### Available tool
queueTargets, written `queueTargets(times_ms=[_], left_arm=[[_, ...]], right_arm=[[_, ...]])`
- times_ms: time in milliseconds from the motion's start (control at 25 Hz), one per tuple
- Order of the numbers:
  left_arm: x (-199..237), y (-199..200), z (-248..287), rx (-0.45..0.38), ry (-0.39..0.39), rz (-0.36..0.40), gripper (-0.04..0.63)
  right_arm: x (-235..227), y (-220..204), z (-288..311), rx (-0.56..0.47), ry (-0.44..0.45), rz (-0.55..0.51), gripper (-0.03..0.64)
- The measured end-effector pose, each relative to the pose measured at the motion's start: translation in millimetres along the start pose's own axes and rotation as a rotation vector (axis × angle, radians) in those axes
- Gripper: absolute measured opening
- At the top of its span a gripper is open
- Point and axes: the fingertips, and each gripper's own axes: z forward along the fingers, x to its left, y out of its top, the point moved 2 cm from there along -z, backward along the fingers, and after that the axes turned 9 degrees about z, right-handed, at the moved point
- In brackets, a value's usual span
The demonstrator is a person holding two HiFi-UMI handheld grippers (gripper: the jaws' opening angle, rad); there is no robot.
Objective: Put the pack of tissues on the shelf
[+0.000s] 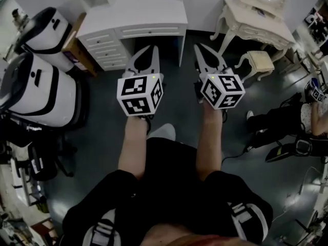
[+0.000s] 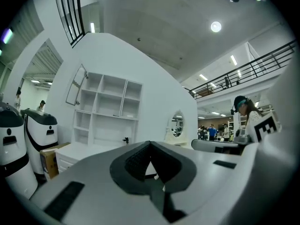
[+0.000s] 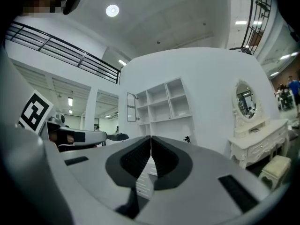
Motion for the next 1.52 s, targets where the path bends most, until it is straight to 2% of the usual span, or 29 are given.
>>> queueTargets(times_ms=[160, 280, 400, 640, 800, 880, 1040, 1200, 1360, 1520], left_arm=[[17.9, -13.4, 0.7, 0.011, 0.021, -0.018, 0.011], [21.7, -33.4, 10.6, 0.054, 0.002, -0.016, 0.011], [47.2, -46.8, 31.9, 0.089, 0.023, -0.047, 0.011], [80.0, -50.2, 82.8, 0.071, -0.010, -0.037, 0.011], [125.9, -66.1, 125.9, 0.095, 0.000, -0.074, 0.011], [149.6, -66.1, 148.2, 0.095, 0.019, -0.090, 0.011], [183.6, -52.9, 194.8, 0.070, 0.005, -0.103, 0.011], [216.3, -44.3, 226.6, 0.031, -0.005, -0.070, 0.009], [245.0, -46.1, 246.9, 0.022, -0.005, -0.004, 0.009], [262.3, -50.3, 263.0, 0.032, -0.005, -0.013, 0.011]], right_arm=[[6.1, -17.4, 10.4, 0.013, 0.013, 0.002, 0.021], [-8.1, -29.5, 13.5, 0.031, -0.016, 0.020, 0.021], [-18.8, -38.0, 35.5, 0.060, -0.033, 0.023, 0.021], [-41.0, -47.4, 105.0, 0.056, -0.062, 0.057, 0.021], [-40.2, -65.4, 166.0, 0.112, -0.019, 0.029, 0.021], [-44.9, -63.2, 194.9, 0.124, -0.014, 0.013, 0.021], [-64.9, -47.9, 250.9, 0.130, -0.049, -0.005, 0.021], [-68.3, -42.9, 302.5, 0.118, -0.045, -0.024, 0.021], [-53.5, -51.7, 344.6, 0.133, 0.006, -0.044, 0.021], [-51.8, -55.2, 363.1, 0.142, 0.012, -0.059, 0.021]])
